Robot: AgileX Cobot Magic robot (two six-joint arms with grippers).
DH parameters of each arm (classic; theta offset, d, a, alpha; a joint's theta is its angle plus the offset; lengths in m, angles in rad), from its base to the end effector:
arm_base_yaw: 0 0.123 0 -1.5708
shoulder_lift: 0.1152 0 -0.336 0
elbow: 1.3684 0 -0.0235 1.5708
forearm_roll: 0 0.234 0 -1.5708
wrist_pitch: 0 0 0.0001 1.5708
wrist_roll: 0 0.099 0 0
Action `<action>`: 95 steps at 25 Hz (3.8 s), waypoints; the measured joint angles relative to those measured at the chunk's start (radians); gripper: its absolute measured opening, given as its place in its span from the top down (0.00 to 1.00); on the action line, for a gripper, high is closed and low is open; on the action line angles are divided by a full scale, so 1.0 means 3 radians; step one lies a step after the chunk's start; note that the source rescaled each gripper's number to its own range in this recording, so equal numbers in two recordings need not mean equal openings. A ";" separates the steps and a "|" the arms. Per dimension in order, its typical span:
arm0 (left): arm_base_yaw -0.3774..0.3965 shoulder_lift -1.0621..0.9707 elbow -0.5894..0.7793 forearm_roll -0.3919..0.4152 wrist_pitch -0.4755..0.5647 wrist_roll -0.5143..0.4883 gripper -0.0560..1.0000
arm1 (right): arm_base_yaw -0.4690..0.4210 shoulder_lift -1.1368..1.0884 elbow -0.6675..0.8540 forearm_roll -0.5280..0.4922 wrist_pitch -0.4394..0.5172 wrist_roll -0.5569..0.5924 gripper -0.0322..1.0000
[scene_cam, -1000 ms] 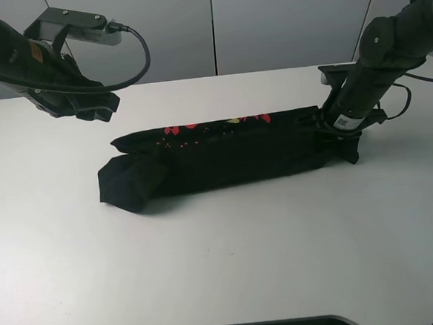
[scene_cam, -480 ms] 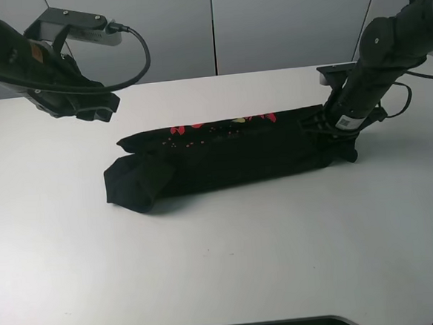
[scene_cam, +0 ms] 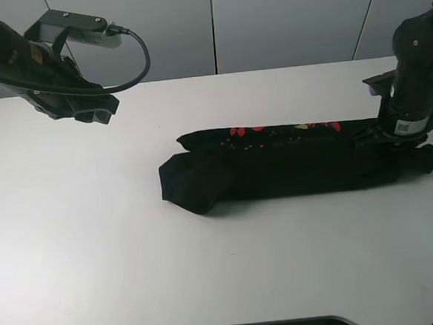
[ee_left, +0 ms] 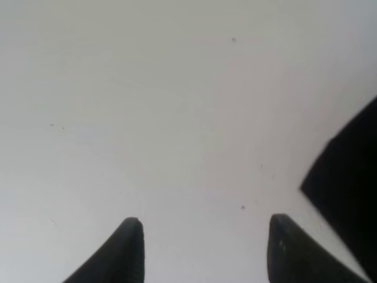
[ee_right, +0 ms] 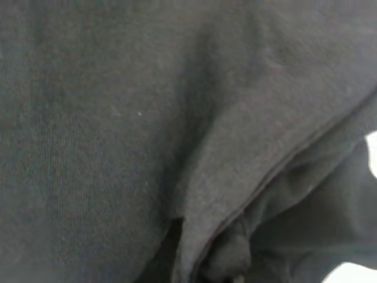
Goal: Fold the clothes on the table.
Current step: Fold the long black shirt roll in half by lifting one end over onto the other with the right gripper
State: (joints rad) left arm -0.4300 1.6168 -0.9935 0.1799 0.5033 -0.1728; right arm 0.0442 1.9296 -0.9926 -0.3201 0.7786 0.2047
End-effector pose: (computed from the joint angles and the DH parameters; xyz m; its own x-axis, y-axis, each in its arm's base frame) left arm 0.2922 -0.1246 0.2706 -0.7859 0.3442 -0.5137 0.3635 0.9292 0.0665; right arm 0.3230 -0.0076 0.1652 -0.9968 -0.0705 0.0375 -0.0771 0.9725 -0.2199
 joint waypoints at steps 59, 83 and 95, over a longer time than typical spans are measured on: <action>0.0000 0.0000 0.0000 0.0000 -0.0049 0.0000 0.38 | 0.1951 0.0098 -0.0033 0.3452 -0.0775 -0.2100 0.64; 0.0000 0.0000 0.0000 -0.0034 -0.0027 0.0083 0.38 | 0.1945 -0.0698 -0.0033 0.2003 -0.0730 -0.1423 0.70; 0.0000 0.0000 0.0000 -0.0236 -0.0017 0.0261 0.38 | 0.1938 -0.0430 -0.0033 0.1451 -0.0677 -0.0921 0.97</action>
State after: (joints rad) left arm -0.4300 1.6168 -0.9935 0.1091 0.4981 -0.0947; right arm 0.6255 1.8005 -1.0026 0.1151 0.5755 -0.0716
